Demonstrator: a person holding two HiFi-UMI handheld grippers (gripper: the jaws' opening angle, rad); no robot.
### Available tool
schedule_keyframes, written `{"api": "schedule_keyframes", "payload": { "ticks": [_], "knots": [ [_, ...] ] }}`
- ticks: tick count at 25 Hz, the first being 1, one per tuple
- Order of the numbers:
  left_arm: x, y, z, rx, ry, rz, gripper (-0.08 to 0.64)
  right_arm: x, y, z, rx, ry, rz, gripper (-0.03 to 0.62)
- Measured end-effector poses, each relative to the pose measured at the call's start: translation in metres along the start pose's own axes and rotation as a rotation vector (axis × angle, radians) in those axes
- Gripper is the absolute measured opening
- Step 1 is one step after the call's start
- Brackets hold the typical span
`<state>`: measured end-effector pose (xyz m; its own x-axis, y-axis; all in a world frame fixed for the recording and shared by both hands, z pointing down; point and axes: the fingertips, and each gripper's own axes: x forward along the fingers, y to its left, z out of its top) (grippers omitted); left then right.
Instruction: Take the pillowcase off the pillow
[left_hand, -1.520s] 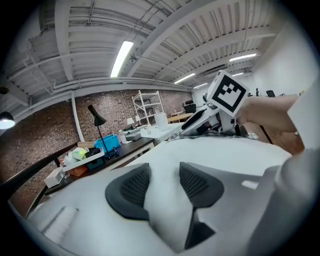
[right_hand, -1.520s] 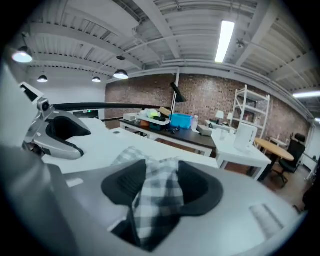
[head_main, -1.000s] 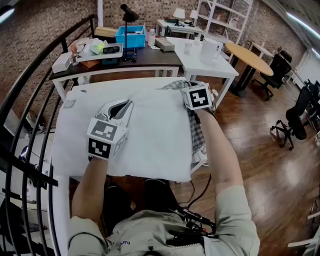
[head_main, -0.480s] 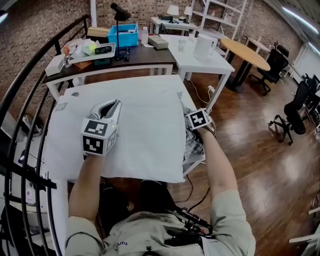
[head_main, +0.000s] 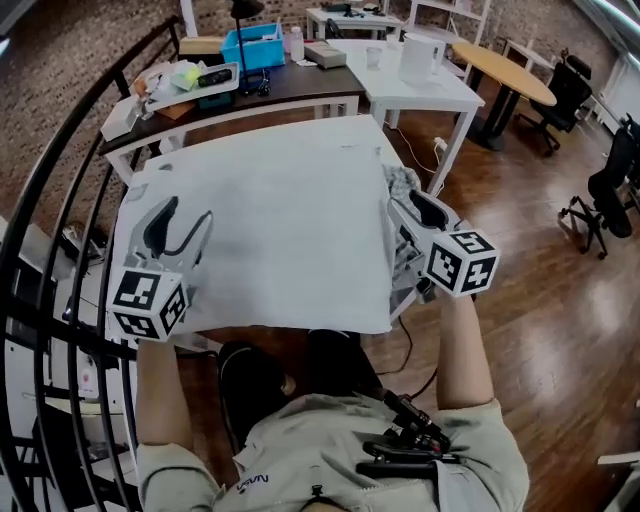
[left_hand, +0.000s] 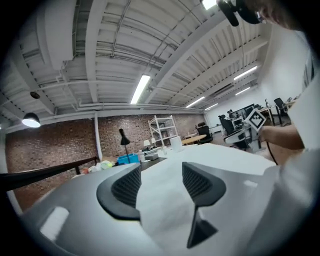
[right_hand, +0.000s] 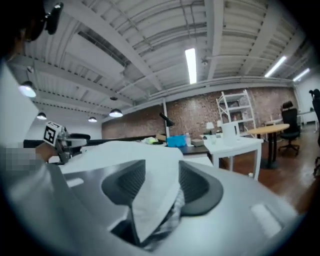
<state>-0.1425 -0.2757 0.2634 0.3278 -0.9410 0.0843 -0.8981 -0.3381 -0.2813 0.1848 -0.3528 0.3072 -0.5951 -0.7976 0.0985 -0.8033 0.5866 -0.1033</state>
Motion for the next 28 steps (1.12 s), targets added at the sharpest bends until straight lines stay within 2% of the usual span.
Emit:
{"api": "schedule_keyframes", "payload": {
  "ticks": [2,5,7,9,10,12,13,14,18,21,23,26,27,28],
  "knots": [
    [-0.042,0.031,-0.031,-0.018,0.057,0.083,0.25,-0.025,0.027,-0.01,0.015,-0.01,0.027,0.226],
    [-0.092,0.074,-0.086,-0.093,0.153,0.192,0.3,-0.037,0.06,-0.05,-0.021,0.103,0.069,0.278],
    [-0.101,0.089,-0.119,-0.182,0.192,0.203,0.341,-0.027,0.069,-0.075,-0.043,0.174,0.077,0.278],
    [-0.09,0.084,-0.142,-0.296,0.188,0.149,0.35,-0.01,0.068,-0.085,-0.02,0.186,0.07,0.255],
    [-0.081,0.075,-0.146,-0.342,0.175,0.11,0.306,-0.003,0.064,-0.084,-0.006,0.175,0.057,0.216],
    [-0.071,0.058,-0.141,-0.382,0.133,0.058,0.147,0.006,0.055,-0.07,-0.021,0.135,0.004,0.126],
    [-0.07,0.053,-0.132,-0.389,0.1,0.052,0.052,0.01,0.05,-0.058,-0.05,0.105,-0.026,0.077],
    [-0.069,0.053,-0.118,-0.396,0.059,0.057,0.02,0.015,0.045,-0.043,-0.084,0.072,-0.054,0.041],
    [-0.059,0.061,-0.052,-0.409,-0.14,0.07,0.015,0.039,0.031,0.029,-0.209,-0.066,-0.122,0.021],
    [-0.044,0.06,-0.019,-0.369,-0.204,0.062,0.015,0.054,0.012,0.062,-0.267,-0.117,-0.179,0.021],
    [-0.027,0.063,-0.023,-0.352,-0.186,0.077,0.015,0.071,-0.012,0.058,-0.276,-0.078,-0.221,0.022],
    [0.007,0.064,-0.069,-0.315,-0.045,0.077,0.034,0.107,-0.048,-0.009,-0.249,0.149,-0.214,0.056],
    [0.015,0.06,-0.087,-0.297,0.007,0.072,0.082,0.113,-0.054,-0.035,-0.25,0.22,-0.2,0.081],
    [0.016,0.057,-0.1,-0.279,0.038,0.077,0.136,0.113,-0.057,-0.051,-0.257,0.249,-0.196,0.102]
  ]
}}
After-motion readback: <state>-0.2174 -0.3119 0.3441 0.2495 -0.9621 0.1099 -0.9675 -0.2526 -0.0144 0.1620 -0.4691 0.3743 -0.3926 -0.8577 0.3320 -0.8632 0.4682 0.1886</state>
